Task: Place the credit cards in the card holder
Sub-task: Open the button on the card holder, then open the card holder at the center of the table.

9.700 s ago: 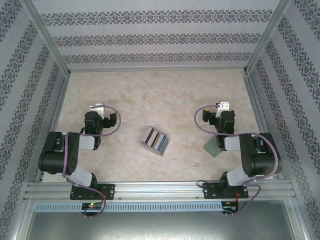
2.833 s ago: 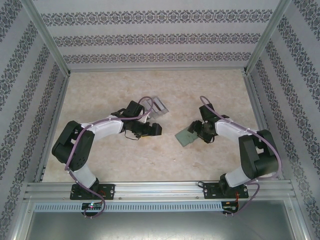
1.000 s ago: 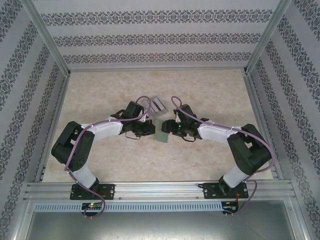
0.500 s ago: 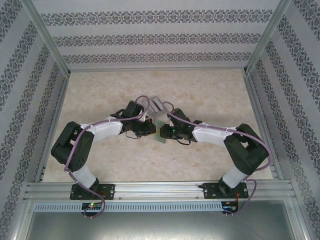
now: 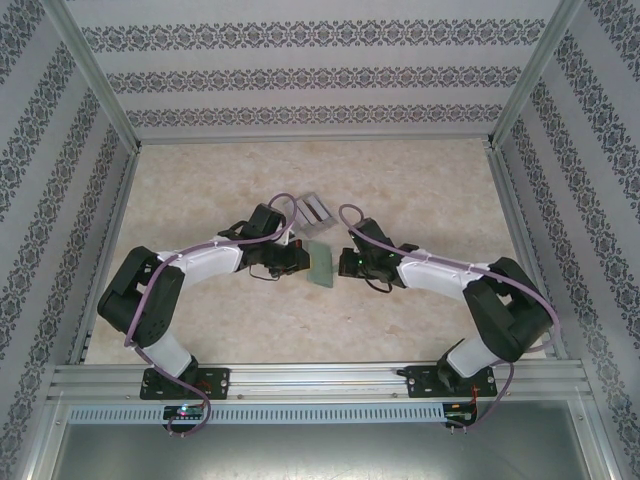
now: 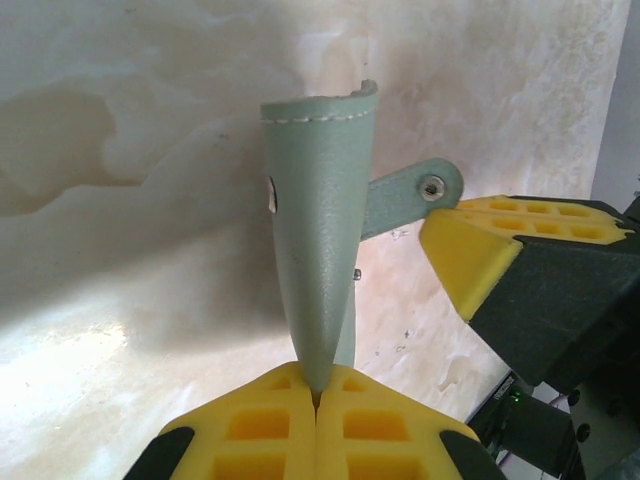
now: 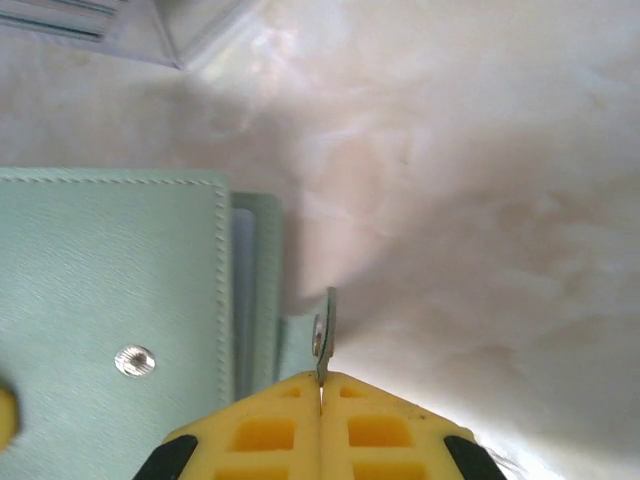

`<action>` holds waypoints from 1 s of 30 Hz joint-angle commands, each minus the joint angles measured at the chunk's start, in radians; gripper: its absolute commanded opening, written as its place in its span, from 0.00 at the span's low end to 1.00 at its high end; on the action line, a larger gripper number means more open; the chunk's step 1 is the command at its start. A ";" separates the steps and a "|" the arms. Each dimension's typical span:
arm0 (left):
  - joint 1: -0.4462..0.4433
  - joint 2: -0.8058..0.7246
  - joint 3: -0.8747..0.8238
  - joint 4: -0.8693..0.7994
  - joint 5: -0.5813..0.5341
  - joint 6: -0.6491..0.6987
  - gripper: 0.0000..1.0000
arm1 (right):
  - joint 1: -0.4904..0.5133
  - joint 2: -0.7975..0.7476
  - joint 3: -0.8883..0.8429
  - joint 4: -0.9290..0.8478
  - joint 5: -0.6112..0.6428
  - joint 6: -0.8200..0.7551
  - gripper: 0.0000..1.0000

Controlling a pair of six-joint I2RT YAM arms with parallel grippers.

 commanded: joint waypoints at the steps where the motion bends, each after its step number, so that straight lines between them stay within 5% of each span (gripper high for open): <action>1: -0.009 0.028 -0.007 0.001 -0.001 0.001 0.33 | -0.006 -0.066 -0.044 0.038 -0.044 -0.034 0.00; 3: -0.009 0.035 -0.028 0.045 0.005 -0.008 0.50 | 0.001 -0.118 -0.077 0.070 -0.060 -0.052 0.00; 7: -0.009 0.026 -0.029 0.072 0.024 -0.012 0.65 | 0.004 -0.230 -0.120 0.080 -0.091 -0.097 0.00; 15: -0.006 0.010 0.016 0.014 0.054 0.069 0.68 | 0.009 -0.368 -0.180 0.175 -0.146 -0.074 0.00; 21: -0.006 0.057 0.044 0.018 0.135 0.072 0.68 | 0.012 -0.323 -0.197 0.232 -0.164 -0.028 0.00; 30: -0.007 0.038 0.003 0.064 0.107 0.034 0.69 | 0.034 -0.329 -0.205 0.266 -0.161 -0.022 0.00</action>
